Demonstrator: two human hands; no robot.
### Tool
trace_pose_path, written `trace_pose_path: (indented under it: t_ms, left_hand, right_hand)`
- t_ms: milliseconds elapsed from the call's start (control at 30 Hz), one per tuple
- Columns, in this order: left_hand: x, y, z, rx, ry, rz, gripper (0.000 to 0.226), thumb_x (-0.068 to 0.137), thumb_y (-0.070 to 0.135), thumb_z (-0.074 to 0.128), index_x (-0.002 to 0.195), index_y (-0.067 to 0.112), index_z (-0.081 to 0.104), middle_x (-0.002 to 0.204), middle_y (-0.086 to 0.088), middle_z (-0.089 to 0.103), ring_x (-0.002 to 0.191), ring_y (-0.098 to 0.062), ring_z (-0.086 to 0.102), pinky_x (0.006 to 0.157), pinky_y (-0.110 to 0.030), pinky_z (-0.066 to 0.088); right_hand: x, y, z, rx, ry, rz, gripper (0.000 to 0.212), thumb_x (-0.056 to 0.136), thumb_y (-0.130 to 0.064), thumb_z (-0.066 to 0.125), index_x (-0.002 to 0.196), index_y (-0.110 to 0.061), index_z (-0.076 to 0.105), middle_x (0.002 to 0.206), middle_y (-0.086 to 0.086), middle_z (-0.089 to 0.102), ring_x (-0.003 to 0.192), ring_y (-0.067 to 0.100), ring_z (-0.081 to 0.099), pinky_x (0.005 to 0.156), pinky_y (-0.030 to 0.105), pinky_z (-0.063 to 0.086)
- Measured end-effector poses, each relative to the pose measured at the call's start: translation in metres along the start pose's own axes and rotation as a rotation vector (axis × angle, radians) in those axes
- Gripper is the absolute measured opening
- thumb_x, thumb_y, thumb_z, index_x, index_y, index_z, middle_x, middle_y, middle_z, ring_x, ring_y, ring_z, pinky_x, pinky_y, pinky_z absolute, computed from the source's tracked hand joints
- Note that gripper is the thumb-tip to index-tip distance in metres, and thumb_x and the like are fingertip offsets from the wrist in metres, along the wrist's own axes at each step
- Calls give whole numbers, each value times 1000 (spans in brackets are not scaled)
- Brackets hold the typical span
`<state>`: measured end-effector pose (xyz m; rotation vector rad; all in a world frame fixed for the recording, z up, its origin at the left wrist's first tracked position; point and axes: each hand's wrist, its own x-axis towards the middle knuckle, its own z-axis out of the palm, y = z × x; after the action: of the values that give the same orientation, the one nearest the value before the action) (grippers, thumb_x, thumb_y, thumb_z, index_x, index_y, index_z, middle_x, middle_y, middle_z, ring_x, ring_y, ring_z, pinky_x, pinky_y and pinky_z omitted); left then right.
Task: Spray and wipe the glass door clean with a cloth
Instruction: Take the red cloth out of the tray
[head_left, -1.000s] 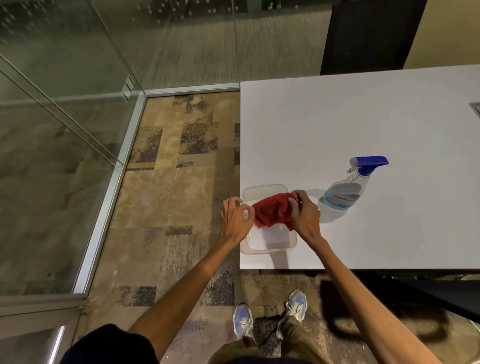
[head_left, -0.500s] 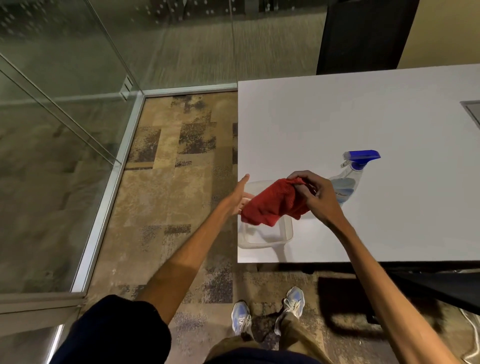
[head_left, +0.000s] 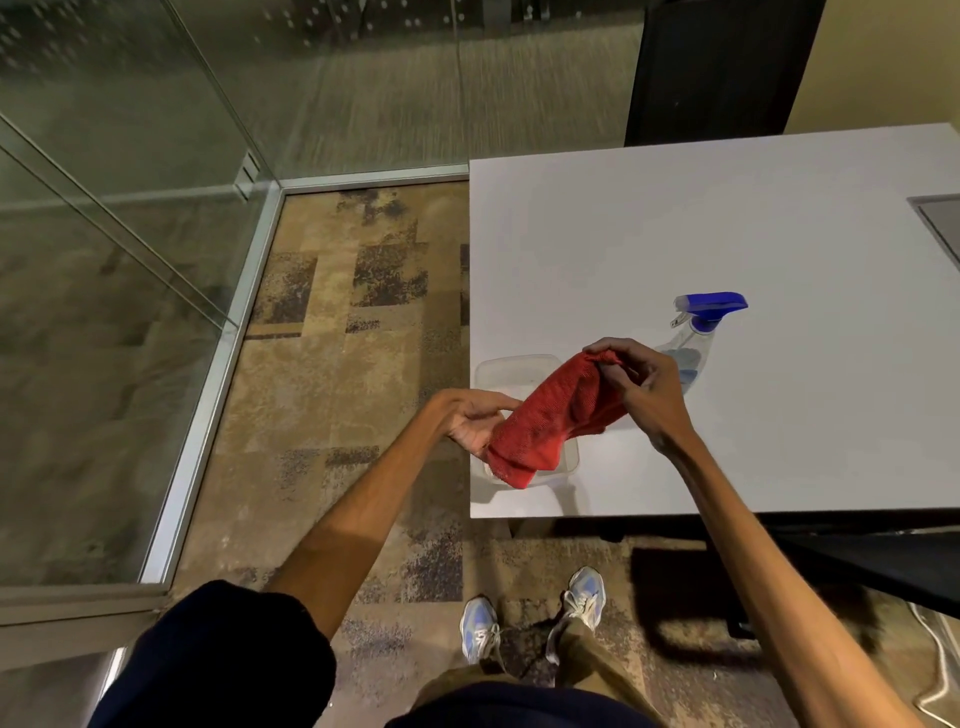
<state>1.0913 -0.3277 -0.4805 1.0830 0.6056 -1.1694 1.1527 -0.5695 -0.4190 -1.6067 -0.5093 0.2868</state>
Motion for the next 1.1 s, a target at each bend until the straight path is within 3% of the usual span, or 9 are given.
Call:
trace_pose_path:
  t_ms: [167,300,467,567,633,733,867,1000,1100]
  left_hand:
    - [-9,-4,12,-22,-26,51,41,80,38,69,105,5,63,101,-15,69,97,-29,65,91,-48,52]
    - [-8,0,10,-200,100,262,62,66,21,88,119,3,62,113,-20,66,109,-33,61,106,-57,40]
    - [-19,9,11,-419,253,568,37,85,-1,70,119,6,58,123,-19,61,116,-29,61,91,-41,56]
    - [-23,15,11,-485,303,689,46,84,-8,68,126,5,55,125,-16,59,113,-25,61,90,-34,58]
    - [-28,19,13,-420,329,736,47,83,-8,70,125,6,55,124,-15,60,113,-24,61,92,-32,57]
    - [-36,25,18,-298,388,808,37,81,-8,71,110,12,60,114,-11,65,105,-21,64,90,-27,56]
    - [-52,33,26,-90,415,875,32,75,-6,77,95,16,65,102,-8,70,93,-19,67,85,-27,56]
    - [-74,42,31,175,451,882,31,74,-5,79,89,20,66,93,-1,71,84,-8,67,77,-19,52]
    - [-93,43,28,301,432,874,32,75,-6,78,92,19,66,94,-4,73,88,-9,68,80,-19,52]
  right_hand:
    - [0,0,-1,24,25,17,25,91,9,55,105,-5,71,106,11,73,106,20,68,95,23,50]
    - [0,2,-8,45,22,36,26,91,8,56,107,-8,69,106,13,72,104,19,68,91,22,52]
    - [-5,10,-14,97,28,165,34,86,13,55,98,-15,69,99,7,72,98,13,68,86,19,51]
    - [-10,15,-13,102,13,239,35,82,15,52,94,-13,69,95,0,72,93,5,67,75,17,53]
    - [-12,22,-11,117,3,276,35,76,13,51,94,-12,69,95,-1,73,93,5,67,71,17,52]
    - [-12,33,-9,154,-8,339,43,67,8,48,99,-13,68,94,-1,76,99,12,67,79,25,50]
    - [-8,35,-4,98,-41,366,55,62,-8,48,115,-15,62,122,6,67,119,20,59,83,29,51]
    - [6,28,10,-113,-155,297,68,79,-23,74,139,-33,43,146,-7,43,133,14,41,105,34,40]
    - [21,16,26,-319,-255,153,81,79,-29,82,147,-34,36,145,-16,32,134,8,30,110,32,30]
